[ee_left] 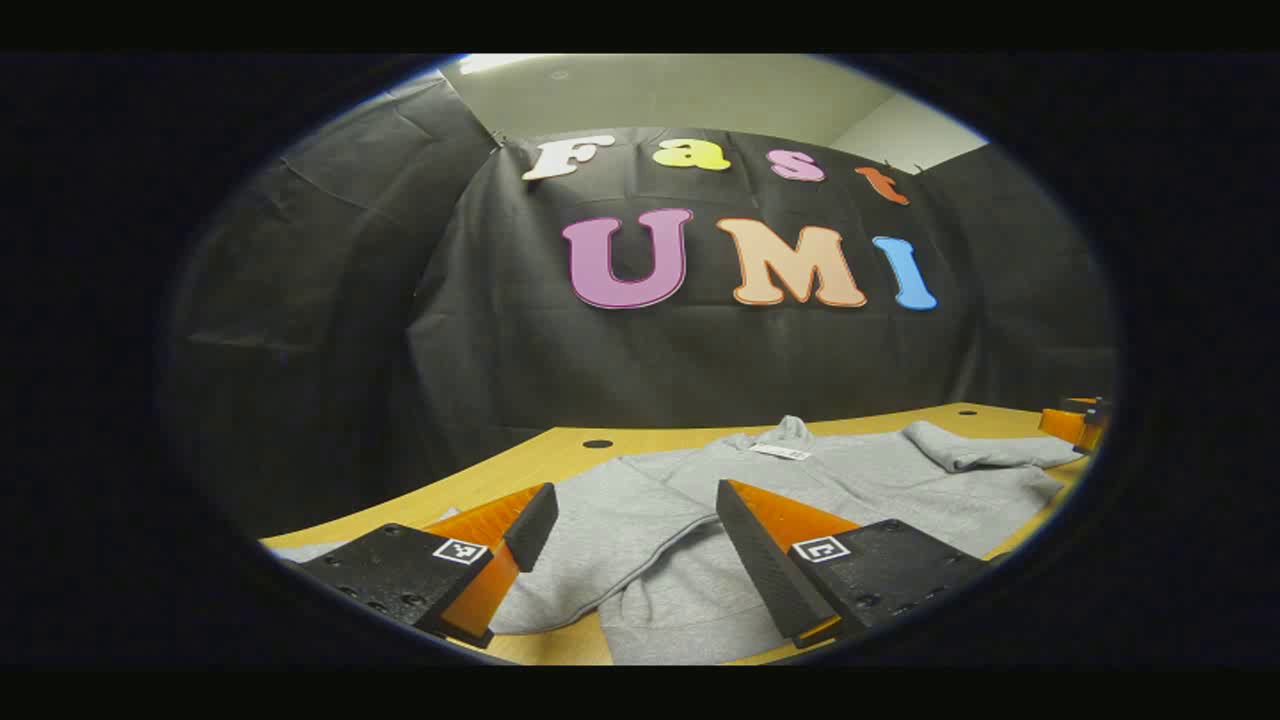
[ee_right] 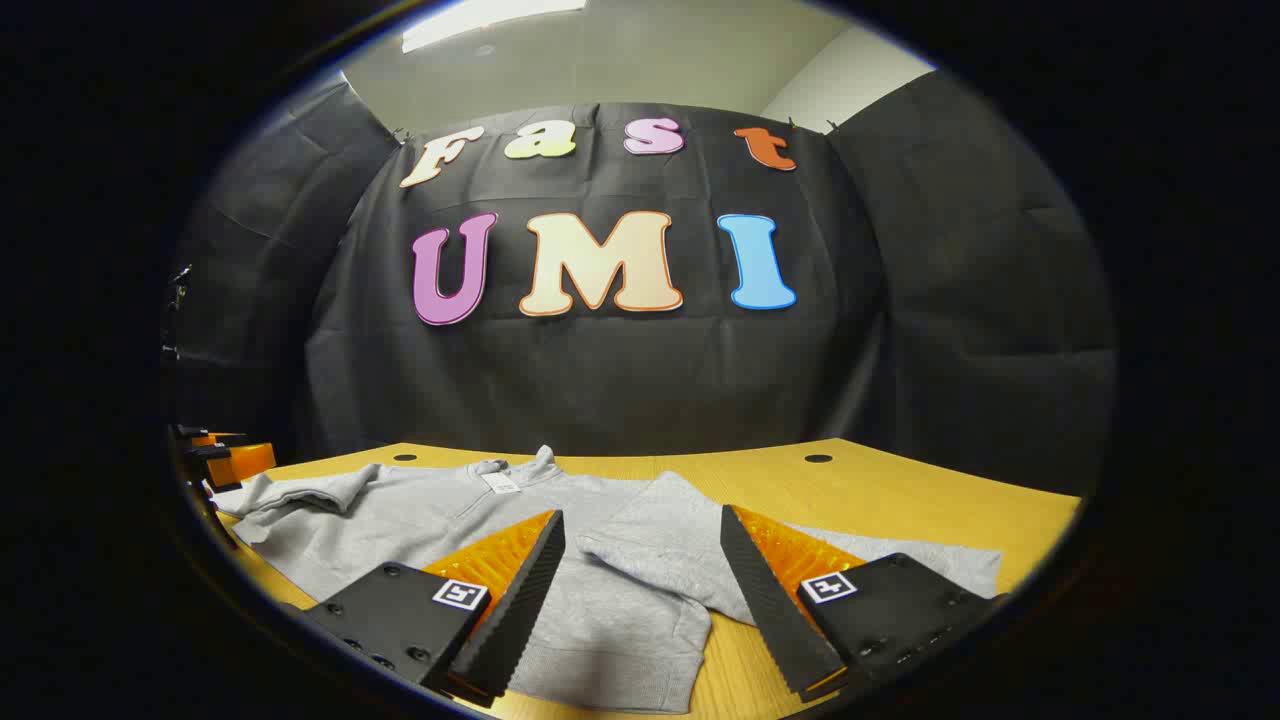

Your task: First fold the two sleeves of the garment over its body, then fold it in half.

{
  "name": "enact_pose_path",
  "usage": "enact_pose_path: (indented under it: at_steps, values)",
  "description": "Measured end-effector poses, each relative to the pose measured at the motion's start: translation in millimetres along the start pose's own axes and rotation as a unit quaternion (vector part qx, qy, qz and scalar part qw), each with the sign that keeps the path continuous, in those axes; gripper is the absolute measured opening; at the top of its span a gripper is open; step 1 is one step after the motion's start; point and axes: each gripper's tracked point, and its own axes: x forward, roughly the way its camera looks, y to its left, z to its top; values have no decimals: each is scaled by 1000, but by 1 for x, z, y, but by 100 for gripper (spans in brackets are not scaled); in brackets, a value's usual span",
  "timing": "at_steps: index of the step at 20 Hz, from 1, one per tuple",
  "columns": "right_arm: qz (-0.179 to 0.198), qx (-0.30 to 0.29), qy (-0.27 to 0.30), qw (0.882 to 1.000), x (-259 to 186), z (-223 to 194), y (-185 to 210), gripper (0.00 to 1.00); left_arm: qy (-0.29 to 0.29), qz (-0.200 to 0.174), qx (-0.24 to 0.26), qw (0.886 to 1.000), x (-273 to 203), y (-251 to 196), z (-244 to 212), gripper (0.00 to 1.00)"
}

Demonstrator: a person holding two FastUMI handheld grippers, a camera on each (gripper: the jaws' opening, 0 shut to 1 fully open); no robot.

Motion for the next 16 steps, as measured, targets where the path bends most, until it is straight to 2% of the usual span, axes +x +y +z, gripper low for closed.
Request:
enact_pose_path:
  at_steps: [16]
  values:
    - [0, 0, 1, 1000, -1, 1, 0, 97, 1, 0, 0, 1000, 0, -1, 0, 95]
